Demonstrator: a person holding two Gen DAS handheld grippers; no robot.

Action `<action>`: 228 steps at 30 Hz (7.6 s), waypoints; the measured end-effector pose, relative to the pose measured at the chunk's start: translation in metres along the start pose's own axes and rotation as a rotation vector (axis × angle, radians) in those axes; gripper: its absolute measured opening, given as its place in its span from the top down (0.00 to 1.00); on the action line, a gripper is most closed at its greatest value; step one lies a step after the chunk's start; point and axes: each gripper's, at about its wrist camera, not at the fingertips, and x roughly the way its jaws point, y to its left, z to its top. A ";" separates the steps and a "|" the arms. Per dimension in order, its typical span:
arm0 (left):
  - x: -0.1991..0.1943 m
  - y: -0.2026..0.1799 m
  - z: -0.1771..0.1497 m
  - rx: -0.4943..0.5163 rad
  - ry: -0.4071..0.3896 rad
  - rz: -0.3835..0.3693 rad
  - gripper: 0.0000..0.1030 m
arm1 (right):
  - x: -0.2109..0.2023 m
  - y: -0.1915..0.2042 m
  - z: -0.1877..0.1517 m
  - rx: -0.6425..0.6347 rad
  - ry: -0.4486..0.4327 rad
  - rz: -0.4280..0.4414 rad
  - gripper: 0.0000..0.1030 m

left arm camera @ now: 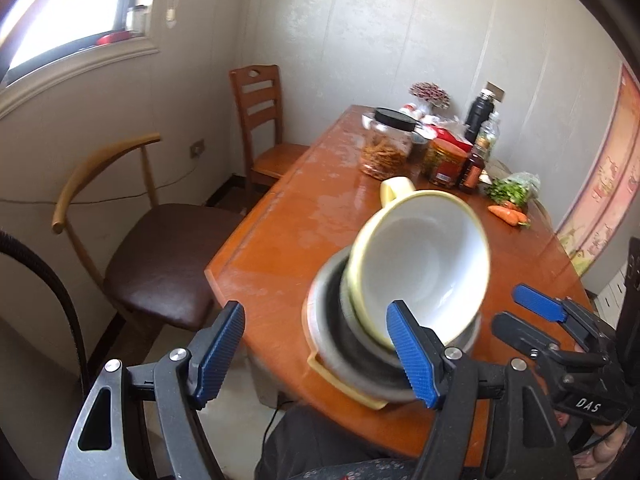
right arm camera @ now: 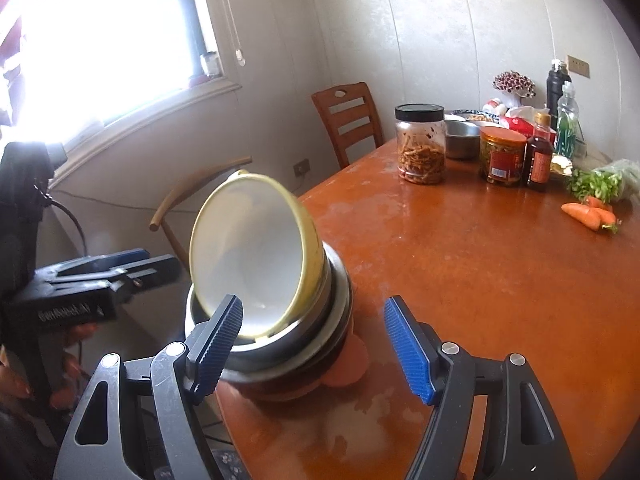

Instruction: Organize plates and bowls

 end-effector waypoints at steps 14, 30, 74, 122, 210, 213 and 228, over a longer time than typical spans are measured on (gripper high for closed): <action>0.060 0.047 -0.017 -0.015 0.167 0.044 0.29 | 0.006 0.015 -0.052 -0.141 0.102 -0.043 0.27; 0.090 0.025 -0.002 0.131 0.156 -0.032 0.29 | 0.054 0.025 -0.052 -0.250 0.147 0.030 0.26; 0.173 -0.233 0.025 0.427 0.261 -0.222 0.35 | -0.055 -0.151 -0.084 -0.031 0.153 -0.206 0.23; 0.121 -0.217 -0.003 0.309 0.161 -0.155 0.33 | -0.109 -0.155 -0.099 0.040 0.035 -0.319 0.23; 0.038 -0.240 -0.138 0.355 0.128 -0.105 0.23 | -0.172 -0.108 -0.184 0.251 -0.099 -0.408 0.21; 0.038 -0.240 -0.138 0.355 0.127 -0.103 0.23 | -0.172 -0.108 -0.184 0.251 -0.099 -0.410 0.21; 0.038 -0.238 -0.140 0.356 0.131 -0.102 0.23 | -0.172 -0.105 -0.184 0.250 -0.098 -0.422 0.20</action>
